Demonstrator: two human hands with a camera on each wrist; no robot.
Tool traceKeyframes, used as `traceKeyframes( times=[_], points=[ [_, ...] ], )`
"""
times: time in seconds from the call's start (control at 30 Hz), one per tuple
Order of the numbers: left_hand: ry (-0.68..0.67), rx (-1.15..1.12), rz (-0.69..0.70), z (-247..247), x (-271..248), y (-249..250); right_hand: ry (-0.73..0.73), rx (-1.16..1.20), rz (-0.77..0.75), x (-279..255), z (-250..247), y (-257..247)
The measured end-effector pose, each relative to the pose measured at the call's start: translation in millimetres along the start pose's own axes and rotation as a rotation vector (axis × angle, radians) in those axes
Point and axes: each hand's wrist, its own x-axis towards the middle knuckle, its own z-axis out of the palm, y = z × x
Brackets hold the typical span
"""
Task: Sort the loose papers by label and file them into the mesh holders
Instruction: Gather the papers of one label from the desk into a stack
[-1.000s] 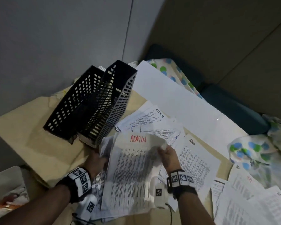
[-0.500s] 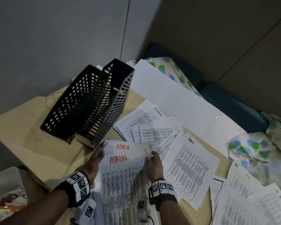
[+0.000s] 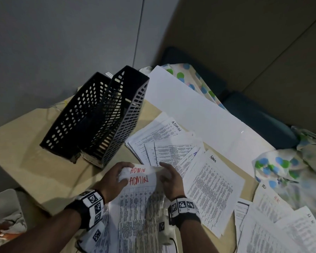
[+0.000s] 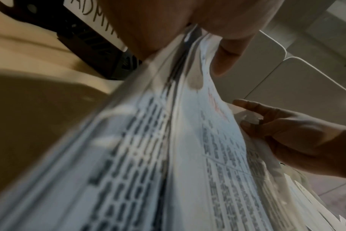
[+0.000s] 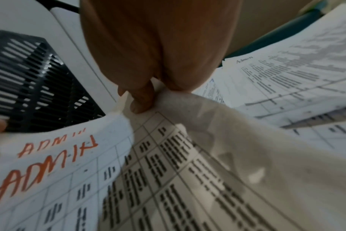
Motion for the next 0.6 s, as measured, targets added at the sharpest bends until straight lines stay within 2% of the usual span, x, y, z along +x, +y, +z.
traceKeyframes(
  times=[0.17,0.3,0.33,0.4,0.5,0.6],
  points=[
    [0.055,-0.012,0.021,0.5,2.9,1.1,0.075,0.162,-0.031,4.2,-7.3,-0.5],
    [0.028,0.025,0.013,5.5,5.6,0.1,0.246,0.227,0.012,9.1,-13.5,-2.0],
    [0.024,0.033,0.010,6.8,7.1,-2.0,0.236,0.236,0.045,11.1,-13.8,-3.0],
    [0.027,0.020,0.008,9.7,8.7,-5.3,0.129,0.221,0.097,11.9,-10.2,-8.8],
    [-0.036,0.023,-0.007,13.1,9.1,-5.2,-0.024,-0.028,0.128,11.6,0.1,-10.0],
    [-0.082,0.027,0.037,15.8,11.9,-4.3,-0.060,-0.075,0.154,9.8,5.2,-8.4]
  ],
)
